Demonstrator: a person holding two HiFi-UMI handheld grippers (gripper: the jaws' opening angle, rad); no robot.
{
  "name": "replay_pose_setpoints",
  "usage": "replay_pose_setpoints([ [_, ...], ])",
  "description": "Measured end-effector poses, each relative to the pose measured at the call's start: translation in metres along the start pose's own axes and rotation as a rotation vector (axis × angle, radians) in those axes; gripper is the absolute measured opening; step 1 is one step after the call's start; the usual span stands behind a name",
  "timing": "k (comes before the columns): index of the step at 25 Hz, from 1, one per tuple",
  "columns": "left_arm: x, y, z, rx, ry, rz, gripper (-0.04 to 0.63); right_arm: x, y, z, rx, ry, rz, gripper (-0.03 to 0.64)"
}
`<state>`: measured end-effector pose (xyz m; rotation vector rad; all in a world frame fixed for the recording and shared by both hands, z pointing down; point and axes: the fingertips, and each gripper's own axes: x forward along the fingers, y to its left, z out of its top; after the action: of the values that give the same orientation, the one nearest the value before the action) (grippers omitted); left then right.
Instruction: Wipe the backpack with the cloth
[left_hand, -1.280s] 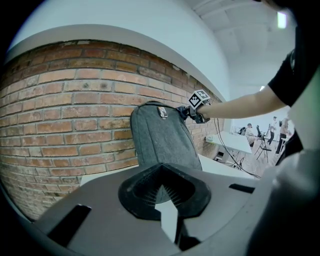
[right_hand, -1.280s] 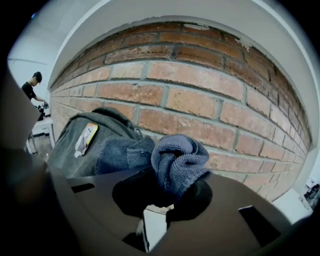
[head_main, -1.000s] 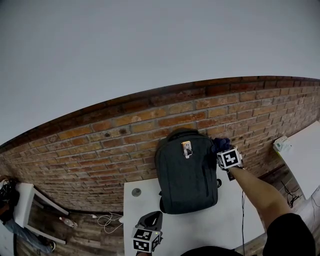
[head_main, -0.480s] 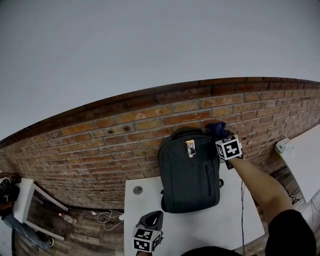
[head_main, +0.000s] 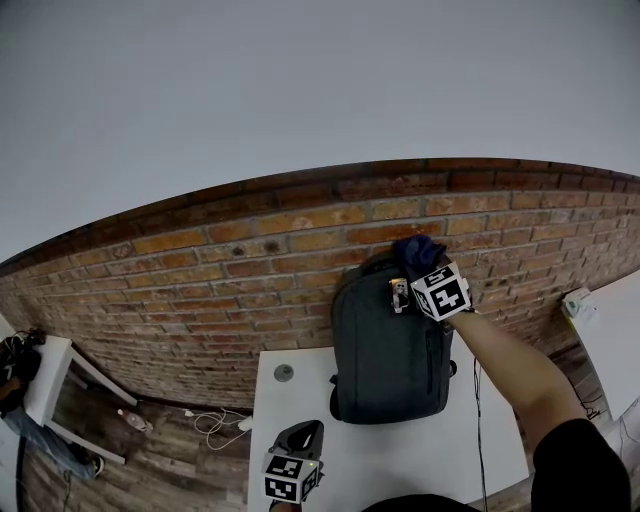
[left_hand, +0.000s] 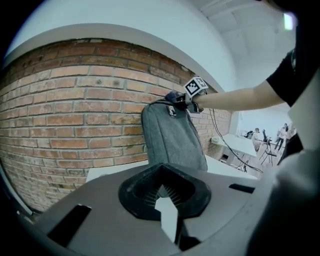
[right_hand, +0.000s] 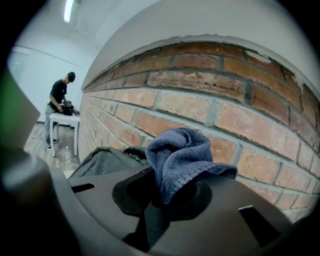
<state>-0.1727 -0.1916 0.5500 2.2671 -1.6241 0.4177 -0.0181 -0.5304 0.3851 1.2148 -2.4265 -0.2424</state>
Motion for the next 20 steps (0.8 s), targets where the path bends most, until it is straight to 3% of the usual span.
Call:
replay_pose_setpoints([
  [7, -0.004, 0.005, -0.007, -0.017, 0.012, 0.01, -0.018, 0.016, 0.048, 0.027, 0.033, -0.037, 0.097, 0.051],
  [12, -0.005, 0.01, -0.009, -0.03, 0.01, 0.023, -0.018, 0.029, 0.078, 0.038, 0.127, -0.025, 0.145, 0.051],
  [20, -0.011, 0.019, -0.017, -0.057, 0.013, 0.048, -0.018, 0.042, 0.127, 0.046, 0.061, -0.016, 0.188, 0.051],
])
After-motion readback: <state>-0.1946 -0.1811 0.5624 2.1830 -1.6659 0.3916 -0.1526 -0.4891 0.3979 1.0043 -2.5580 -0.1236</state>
